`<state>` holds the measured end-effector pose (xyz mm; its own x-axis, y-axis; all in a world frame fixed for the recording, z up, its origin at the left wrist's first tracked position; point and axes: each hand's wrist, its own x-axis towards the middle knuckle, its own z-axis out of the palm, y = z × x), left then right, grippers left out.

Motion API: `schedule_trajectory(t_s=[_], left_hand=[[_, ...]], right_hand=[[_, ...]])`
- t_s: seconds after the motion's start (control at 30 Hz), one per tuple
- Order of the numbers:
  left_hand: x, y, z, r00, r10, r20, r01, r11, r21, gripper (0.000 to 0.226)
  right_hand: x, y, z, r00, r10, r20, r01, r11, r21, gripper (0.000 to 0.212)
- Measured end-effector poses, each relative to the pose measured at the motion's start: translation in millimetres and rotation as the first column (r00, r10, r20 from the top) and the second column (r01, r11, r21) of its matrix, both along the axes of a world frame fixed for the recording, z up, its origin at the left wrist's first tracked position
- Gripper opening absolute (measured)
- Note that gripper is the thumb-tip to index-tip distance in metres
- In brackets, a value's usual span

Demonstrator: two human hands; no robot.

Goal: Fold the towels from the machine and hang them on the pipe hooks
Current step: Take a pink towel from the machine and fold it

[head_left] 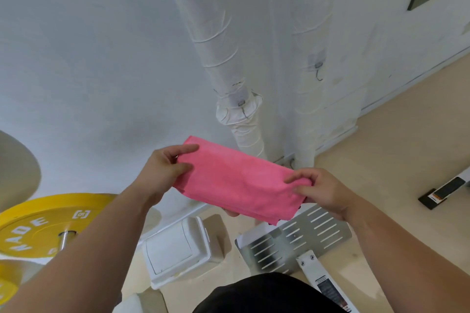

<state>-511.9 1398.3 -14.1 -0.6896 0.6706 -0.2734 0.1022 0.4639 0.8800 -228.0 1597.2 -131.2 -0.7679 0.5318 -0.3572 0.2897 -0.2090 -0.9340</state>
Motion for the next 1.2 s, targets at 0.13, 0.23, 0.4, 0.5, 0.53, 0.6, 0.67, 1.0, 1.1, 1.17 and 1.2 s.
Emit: schedule_trajectory(t_s=[0.13,0.23,0.4,0.5,0.53,0.6,0.67,1.0,1.1,1.17,1.2], left_hand=[[5,-12,-16,0.999,0.033,-0.015,-0.034,0.999,-0.022,0.054],[17,-14,-24,0.999,0.036,-0.016,-0.037,0.999,-0.027,0.056],[52,-5,-26,0.984,-0.103,-0.148,0.101,0.995,-0.015,0.052],[73,5,-26,0.935,-0.217,-0.281,0.221,0.975,-0.015,0.052],[80,9,-24,0.916,-0.247,-0.317,0.255,0.967,-0.017,0.055],[94,15,-22,0.882,-0.302,-0.361,0.317,0.948,-0.019,0.055],[103,18,-21,0.88,-0.316,-0.355,0.333,0.943,-0.013,0.056],[130,24,-22,0.91,-0.209,-0.359,0.257,0.962,0.091,0.051],[122,24,-19,0.945,-0.149,-0.291,0.192,0.974,0.123,0.048],[113,22,-12,0.964,-0.156,-0.216,0.187,0.974,0.129,0.049],[108,20,-7,0.973,-0.184,-0.141,0.204,0.968,0.144,0.05]], right_hand=[[5,1,0,0.979,-0.197,-0.054,0.186,0.97,-0.156,0.024],[0,0,5,0.971,-0.238,-0.026,0.235,0.968,-0.09,0.022],[-20,-9,28,0.975,-0.221,0.006,0.218,0.964,0.155,0.031],[-33,-18,49,0.986,-0.169,-0.002,0.165,0.959,0.231,0.037],[-38,-22,55,0.987,-0.162,-0.01,0.159,0.959,0.233,0.037],[-46,-31,66,0.988,-0.15,-0.033,0.154,0.961,0.229,0.033],[-50,-39,72,0.988,-0.145,-0.06,0.154,0.965,0.211,0.032],[-56,-62,91,0.913,-0.341,-0.224,0.298,0.932,-0.205,0.018],[-54,-62,90,0.917,-0.317,-0.241,0.288,0.946,-0.151,0.025],[-48,-57,84,0.961,-0.224,-0.164,0.261,0.93,0.26,0.045],[-43,-54,83,0.979,-0.152,-0.14,0.197,0.885,0.421,0.059]])
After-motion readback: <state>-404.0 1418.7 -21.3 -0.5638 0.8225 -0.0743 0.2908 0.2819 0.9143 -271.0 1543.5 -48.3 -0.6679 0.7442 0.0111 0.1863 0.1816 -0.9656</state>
